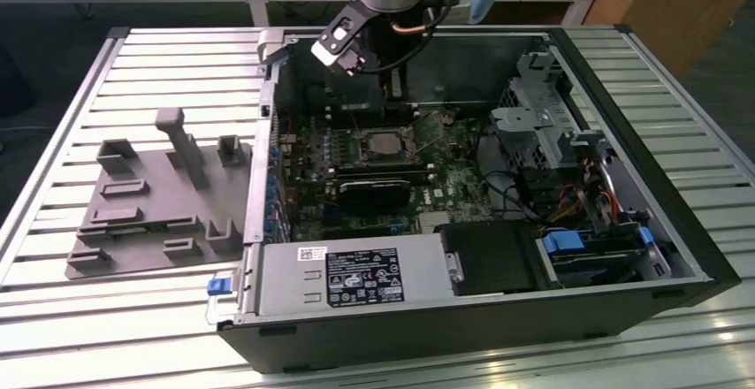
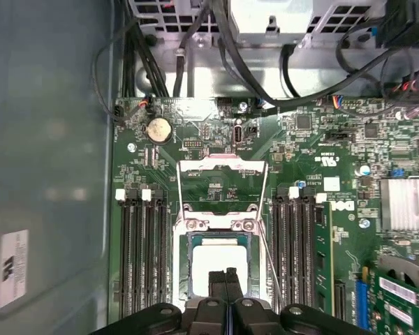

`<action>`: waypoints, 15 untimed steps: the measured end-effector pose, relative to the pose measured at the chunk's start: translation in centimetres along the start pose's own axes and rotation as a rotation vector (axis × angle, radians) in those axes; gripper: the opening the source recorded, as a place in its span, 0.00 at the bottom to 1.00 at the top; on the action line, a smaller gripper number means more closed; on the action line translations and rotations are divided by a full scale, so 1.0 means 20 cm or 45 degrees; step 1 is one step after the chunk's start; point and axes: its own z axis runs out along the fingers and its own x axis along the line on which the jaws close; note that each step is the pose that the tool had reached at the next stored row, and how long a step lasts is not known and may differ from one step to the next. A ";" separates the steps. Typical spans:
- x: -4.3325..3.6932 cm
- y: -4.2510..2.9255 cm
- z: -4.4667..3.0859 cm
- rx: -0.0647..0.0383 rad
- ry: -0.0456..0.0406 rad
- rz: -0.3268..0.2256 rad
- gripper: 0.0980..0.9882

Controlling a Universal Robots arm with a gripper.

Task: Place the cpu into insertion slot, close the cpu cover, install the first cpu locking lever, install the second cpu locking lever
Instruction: 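Place the cpu into insertion slot, then close the cpu cover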

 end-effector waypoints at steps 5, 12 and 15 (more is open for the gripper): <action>0.001 0.003 -0.038 0.000 0.000 0.000 0.01; 0.001 0.004 -0.042 0.000 0.000 0.000 0.01; 0.001 0.004 -0.042 0.000 0.000 0.000 0.01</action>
